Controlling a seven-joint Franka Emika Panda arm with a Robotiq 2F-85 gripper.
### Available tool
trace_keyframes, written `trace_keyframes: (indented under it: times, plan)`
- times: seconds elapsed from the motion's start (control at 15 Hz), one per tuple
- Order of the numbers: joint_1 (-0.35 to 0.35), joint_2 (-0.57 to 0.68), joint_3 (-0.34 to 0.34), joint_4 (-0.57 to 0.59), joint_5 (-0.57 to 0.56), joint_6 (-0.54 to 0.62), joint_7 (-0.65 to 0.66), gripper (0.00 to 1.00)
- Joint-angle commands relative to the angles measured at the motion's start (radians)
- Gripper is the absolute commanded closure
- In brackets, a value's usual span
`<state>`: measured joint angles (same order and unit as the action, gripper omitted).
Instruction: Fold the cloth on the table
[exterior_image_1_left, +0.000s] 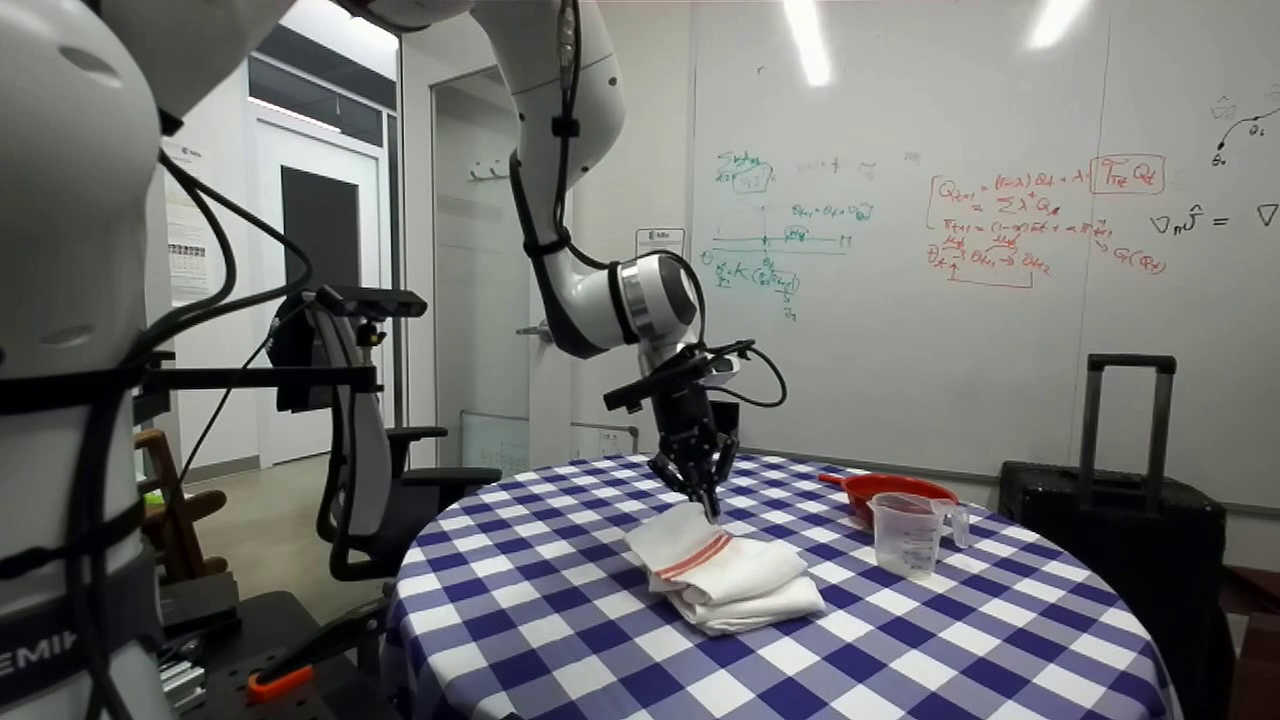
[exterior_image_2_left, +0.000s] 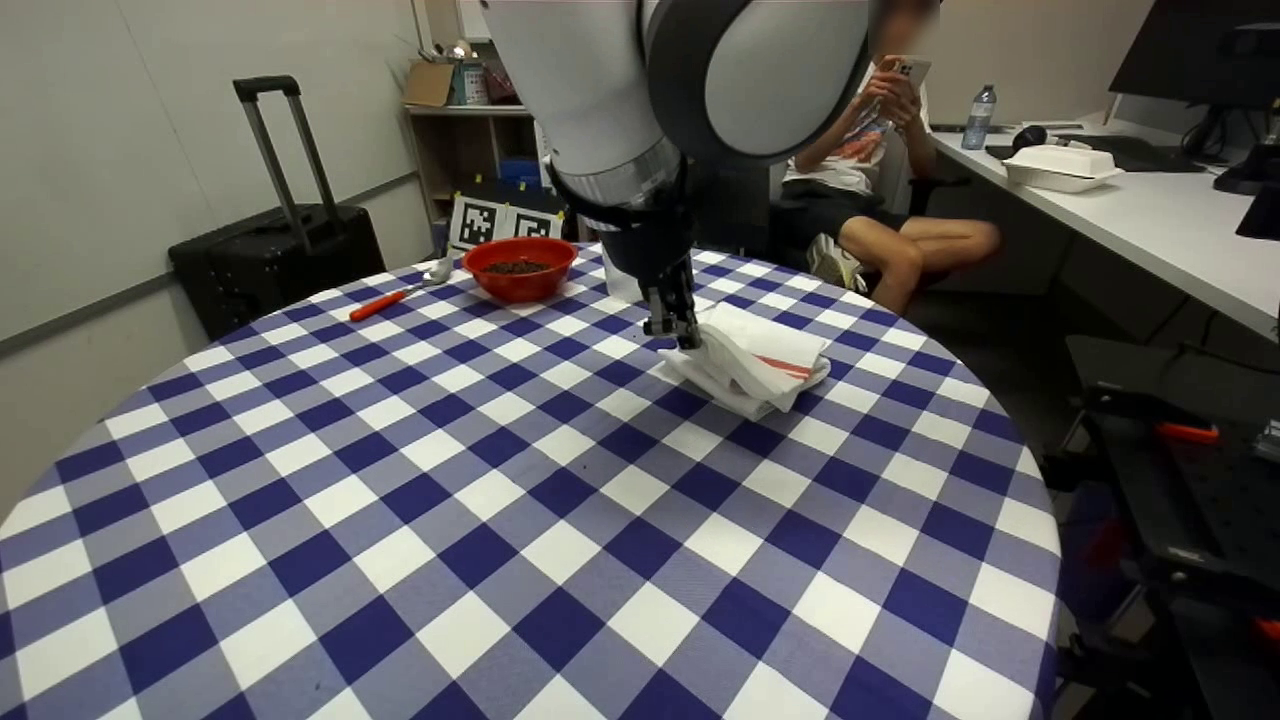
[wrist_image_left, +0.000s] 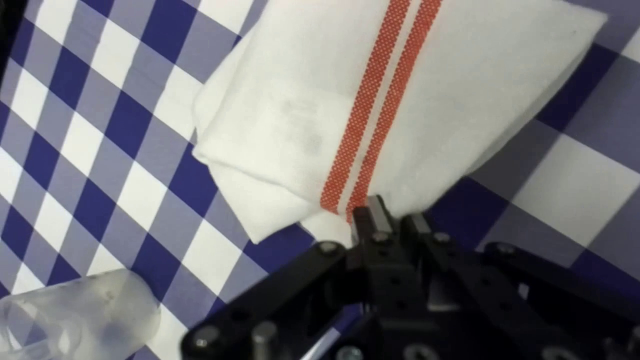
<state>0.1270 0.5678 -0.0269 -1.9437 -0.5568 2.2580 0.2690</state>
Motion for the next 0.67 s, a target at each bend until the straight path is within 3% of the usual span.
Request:
trace_keyframes:
  times: [0.0, 0.13, 0.2, 0.27, 0.6]
  plan:
    - [0.014, 0.045, -0.058, 0.03, -0.024, 0.008, -0.003, 0.98]
    - [0.02, 0.063, -0.072, 0.038, -0.03, 0.001, 0.004, 0.98]
    - [0.022, 0.068, -0.07, 0.04, -0.026, -0.006, 0.001, 0.66]
    - [0.026, 0.071, -0.07, 0.04, -0.025, -0.007, 0.004, 0.65]
    - [-0.01, -0.01, -0.011, -0.029, 0.102, 0.066, -0.03, 0.29]
